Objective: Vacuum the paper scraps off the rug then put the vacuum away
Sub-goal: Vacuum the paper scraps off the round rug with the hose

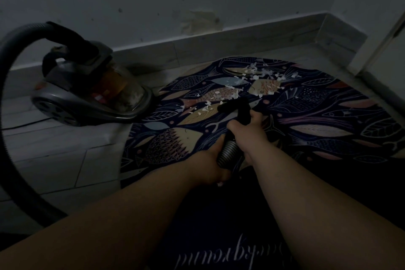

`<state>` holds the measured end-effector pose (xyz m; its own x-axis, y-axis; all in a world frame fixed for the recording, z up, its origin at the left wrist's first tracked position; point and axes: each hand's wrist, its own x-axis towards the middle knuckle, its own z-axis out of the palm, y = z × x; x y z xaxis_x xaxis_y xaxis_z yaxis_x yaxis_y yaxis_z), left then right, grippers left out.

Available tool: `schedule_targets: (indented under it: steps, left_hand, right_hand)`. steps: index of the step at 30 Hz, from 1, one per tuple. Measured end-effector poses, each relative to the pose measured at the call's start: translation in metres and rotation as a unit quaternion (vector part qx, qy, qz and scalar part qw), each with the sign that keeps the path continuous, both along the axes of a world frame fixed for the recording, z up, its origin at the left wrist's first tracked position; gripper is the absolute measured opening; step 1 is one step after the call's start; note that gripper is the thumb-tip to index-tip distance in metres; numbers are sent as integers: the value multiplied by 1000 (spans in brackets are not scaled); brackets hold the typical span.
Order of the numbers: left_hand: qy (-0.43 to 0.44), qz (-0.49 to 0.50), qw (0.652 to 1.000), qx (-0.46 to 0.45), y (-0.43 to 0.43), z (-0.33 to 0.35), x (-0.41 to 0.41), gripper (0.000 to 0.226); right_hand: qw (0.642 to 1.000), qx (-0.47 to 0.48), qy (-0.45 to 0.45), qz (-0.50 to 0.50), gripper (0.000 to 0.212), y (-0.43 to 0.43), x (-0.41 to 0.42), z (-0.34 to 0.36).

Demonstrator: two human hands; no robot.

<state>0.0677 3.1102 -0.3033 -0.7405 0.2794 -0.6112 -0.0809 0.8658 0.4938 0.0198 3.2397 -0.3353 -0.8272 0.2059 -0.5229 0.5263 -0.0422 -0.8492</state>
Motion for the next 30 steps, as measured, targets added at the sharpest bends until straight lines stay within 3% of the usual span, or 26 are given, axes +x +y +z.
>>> schedule_targets:
  steps: [30]
  left_hand:
    - [8, 49, 999, -18, -49, 9, 13, 97]
  right_hand:
    - [997, -4, -6, 80, 74, -54, 2, 7]
